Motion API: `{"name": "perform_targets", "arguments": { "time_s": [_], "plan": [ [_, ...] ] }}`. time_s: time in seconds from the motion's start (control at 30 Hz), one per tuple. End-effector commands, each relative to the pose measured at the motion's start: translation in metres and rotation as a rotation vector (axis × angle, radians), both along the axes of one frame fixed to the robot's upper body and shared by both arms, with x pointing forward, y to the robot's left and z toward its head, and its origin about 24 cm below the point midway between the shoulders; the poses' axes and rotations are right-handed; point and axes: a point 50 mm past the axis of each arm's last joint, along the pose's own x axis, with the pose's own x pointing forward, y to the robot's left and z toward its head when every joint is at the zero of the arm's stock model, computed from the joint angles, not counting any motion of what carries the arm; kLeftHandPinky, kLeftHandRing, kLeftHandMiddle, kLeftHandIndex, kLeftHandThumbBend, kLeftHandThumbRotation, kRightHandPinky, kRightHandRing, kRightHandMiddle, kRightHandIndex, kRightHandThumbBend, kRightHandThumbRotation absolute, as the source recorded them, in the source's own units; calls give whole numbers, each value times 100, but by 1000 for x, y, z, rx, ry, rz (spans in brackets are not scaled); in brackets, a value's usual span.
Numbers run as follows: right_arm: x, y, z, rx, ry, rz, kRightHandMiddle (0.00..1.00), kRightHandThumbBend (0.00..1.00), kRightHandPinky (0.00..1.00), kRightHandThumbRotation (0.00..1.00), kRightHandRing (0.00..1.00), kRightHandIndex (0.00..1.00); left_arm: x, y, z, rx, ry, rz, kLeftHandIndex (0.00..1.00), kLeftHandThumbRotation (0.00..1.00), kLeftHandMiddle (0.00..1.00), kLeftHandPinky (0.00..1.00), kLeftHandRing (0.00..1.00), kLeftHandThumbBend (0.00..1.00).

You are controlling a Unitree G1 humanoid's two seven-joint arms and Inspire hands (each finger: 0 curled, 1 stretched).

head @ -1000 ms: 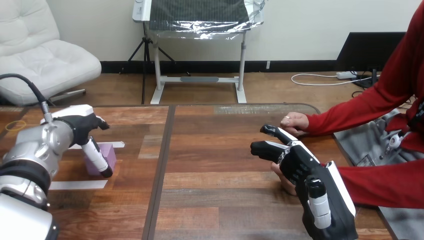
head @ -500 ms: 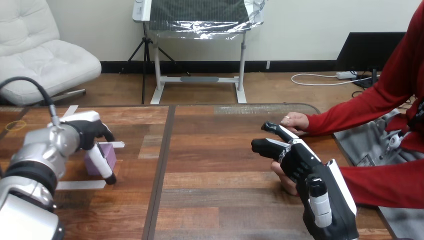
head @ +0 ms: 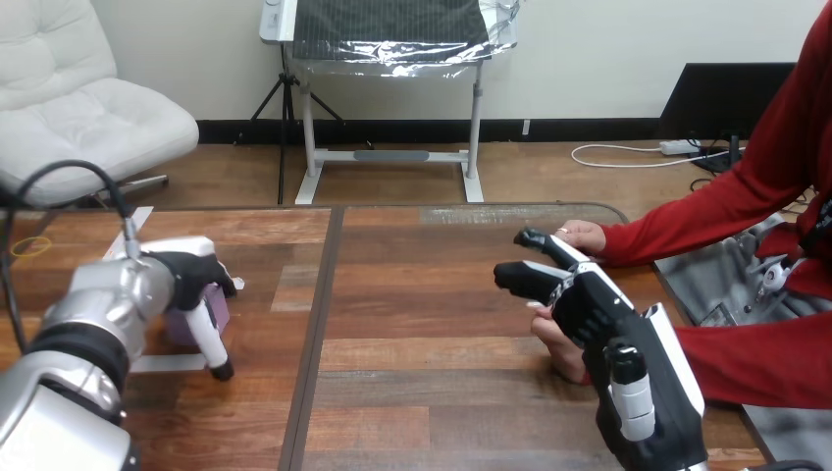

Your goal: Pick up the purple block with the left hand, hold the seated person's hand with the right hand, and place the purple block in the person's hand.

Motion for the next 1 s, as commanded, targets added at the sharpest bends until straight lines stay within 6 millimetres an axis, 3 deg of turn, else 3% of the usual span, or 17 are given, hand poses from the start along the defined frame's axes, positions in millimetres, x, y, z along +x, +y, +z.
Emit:
{"name": "perform_targets", "arguments": {
  "time_s": [0.0,0.13,0.43,0.5,0.67,0.83,0.97],
  "plan": [
    [7,2,20,11,-117,0,76,96,82,100,77,85,4,-7,4,36,-19,-40,86,6,94,98,96,81],
    [6,2,21,15,-122,-4,75,96,82,100,77,85,4,-9,1,57,-8,-51,85,6,93,99,96,80],
    [5,2,23,20,-131,-7,76,96,82,100,77,84,3,-11,-4,98,4,-47,83,1,89,74,88,71],
    [4,2,24,19,-133,-7,76,95,82,100,77,84,2,-12,-4,96,1,-44,82,0,81,58,73,69],
    [4,1,25,16,-137,-10,76,94,82,100,77,85,2,-11,-6,111,-17,-49,77,0,56,31,42,66],
    [3,1,25,19,-135,-10,75,94,82,100,77,85,2,-10,-6,143,-42,-63,73,0,48,25,34,64],
    [3,1,24,20,-133,-11,75,93,82,100,77,85,1,-8,-7,156,-64,-65,68,0,52,28,40,58]
  ]
}}
